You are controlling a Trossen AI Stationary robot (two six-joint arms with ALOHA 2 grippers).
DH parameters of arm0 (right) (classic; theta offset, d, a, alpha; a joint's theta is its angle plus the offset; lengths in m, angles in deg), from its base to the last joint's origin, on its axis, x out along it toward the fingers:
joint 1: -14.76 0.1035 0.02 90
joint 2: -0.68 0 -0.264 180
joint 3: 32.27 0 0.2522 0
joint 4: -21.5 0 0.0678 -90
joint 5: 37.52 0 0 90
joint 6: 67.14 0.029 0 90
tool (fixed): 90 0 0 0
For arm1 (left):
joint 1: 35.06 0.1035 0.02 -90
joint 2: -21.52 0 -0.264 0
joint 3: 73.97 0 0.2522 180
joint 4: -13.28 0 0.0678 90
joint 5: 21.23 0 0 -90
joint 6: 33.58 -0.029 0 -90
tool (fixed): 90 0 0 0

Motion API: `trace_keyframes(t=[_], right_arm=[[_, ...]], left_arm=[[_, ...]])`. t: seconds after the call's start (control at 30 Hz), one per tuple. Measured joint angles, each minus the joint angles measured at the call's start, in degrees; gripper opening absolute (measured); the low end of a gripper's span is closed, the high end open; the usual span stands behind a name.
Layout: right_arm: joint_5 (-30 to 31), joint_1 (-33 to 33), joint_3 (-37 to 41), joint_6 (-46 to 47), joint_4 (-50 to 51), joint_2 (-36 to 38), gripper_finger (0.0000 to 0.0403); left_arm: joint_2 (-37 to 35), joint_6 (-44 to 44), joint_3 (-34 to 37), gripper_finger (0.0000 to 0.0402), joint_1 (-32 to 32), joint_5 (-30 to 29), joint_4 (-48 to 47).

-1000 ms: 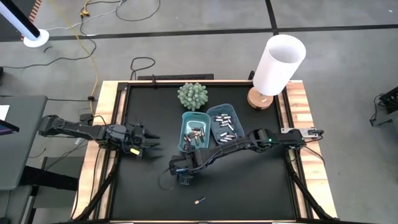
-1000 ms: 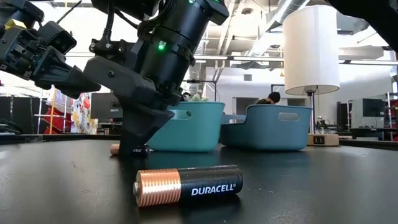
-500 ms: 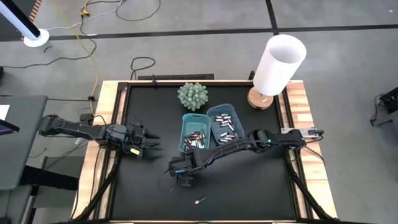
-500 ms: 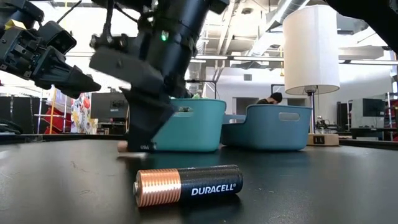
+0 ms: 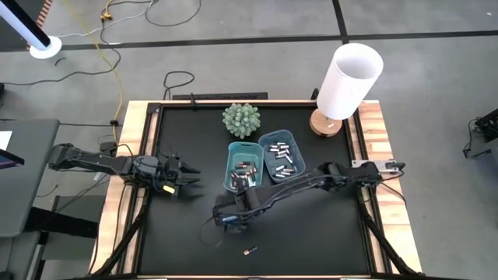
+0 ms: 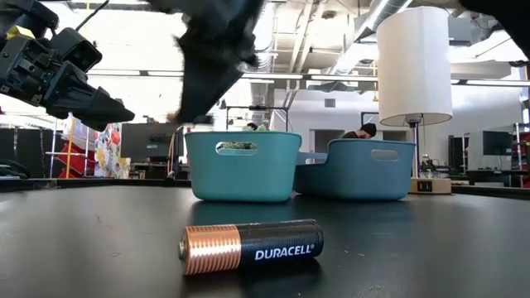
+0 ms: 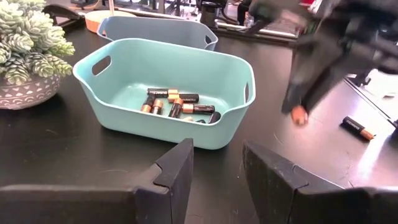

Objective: Sort batteries
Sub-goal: Put the black battery into the green bin

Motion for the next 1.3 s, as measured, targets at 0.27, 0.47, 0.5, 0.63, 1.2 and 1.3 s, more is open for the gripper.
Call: trace_keyframes(t=[0.27, 0.47, 0.5, 0.63, 1.2, 1.3], right_arm=[[9.58, -0.88, 0.35, 5.40, 8.95, 5.03, 0.0011], [6.71, -6.65, 1.52, 5.99, 10.27, 3.86, 0.0011], [5.99, -7.68, 2.65, 6.03, 9.67, 3.85, 0.0011], [4.69, -11.56, 6.98, 9.14, 9.93, 3.79, 0.0011], [-1.66, -15.94, 15.15, 9.88, 1.58, 4.00, 0.0113], [-0.61, -15.57, 13.43, 8.84, 2.97, 3.91, 0.0136]], left_arm=[[0.02, 0.01, 0.00, 0.0136, 0.00, 0.00, -0.02], [0.00, 0.01, 0.00, 0.0136, 0.00, 0.00, -0.02], [0.00, 0.01, 0.00, 0.0136, 0.01, 0.00, -0.02], [0.00, 0.01, 0.00, 0.0136, 0.00, 0.00, -0.02], [0.01, 0.01, 0.00, 0.0136, 0.01, 0.00, -0.02], [0.00, 0.00, 0.00, 0.0136, 0.00, 0.00, -0.02]])
